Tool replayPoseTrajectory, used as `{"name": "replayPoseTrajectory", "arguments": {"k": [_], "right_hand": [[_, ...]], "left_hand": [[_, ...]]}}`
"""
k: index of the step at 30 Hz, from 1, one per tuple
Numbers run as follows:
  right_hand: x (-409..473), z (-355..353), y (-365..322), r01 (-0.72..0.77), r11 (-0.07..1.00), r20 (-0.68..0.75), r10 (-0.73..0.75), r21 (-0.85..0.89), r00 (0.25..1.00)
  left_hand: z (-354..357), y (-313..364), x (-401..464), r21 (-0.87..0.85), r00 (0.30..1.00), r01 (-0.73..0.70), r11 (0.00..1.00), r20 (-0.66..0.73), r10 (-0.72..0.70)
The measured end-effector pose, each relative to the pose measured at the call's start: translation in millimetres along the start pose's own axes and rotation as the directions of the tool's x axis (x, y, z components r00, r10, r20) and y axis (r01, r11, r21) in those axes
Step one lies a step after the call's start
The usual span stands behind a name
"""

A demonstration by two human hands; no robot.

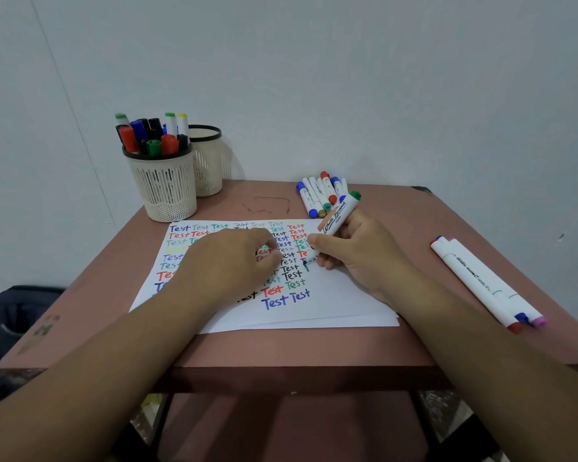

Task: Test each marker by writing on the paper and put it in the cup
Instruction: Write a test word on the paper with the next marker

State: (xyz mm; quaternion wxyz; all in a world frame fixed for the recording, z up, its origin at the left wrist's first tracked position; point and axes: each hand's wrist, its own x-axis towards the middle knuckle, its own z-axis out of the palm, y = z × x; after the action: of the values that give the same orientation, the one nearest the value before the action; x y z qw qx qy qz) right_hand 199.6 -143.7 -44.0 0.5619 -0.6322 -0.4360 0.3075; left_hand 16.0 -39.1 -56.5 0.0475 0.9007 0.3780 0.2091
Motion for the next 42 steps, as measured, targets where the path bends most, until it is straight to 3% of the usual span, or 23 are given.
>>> {"name": "replayPoseTrajectory", "arguments": {"k": [11, 34, 42], "right_hand": [[-2.4, -1.4, -1.5, 0.022, 1.000, -0.066, -0.023, -0.020, 0.998], [-2.3, 0.5, 0.6, 0.018, 0.999, -0.012, -0.019, -0.038, 1.000], [-6.2, 0.2, -5.0, 0.035, 0.998, -0.070, -0.039, -0.055, 0.997]], "left_hand": [[-1.1, -3.5, -0.9, -0.036, 1.000, 0.014, 0.999, 0.020, -0.014], [-2.7, -3.9, 0.2, -0.066, 0.998, 0.035, 0.997, 0.046, -0.032], [-3.1, -4.5, 0.3, -0.072, 0.998, 0.033, 0.997, 0.049, -0.029]]}}
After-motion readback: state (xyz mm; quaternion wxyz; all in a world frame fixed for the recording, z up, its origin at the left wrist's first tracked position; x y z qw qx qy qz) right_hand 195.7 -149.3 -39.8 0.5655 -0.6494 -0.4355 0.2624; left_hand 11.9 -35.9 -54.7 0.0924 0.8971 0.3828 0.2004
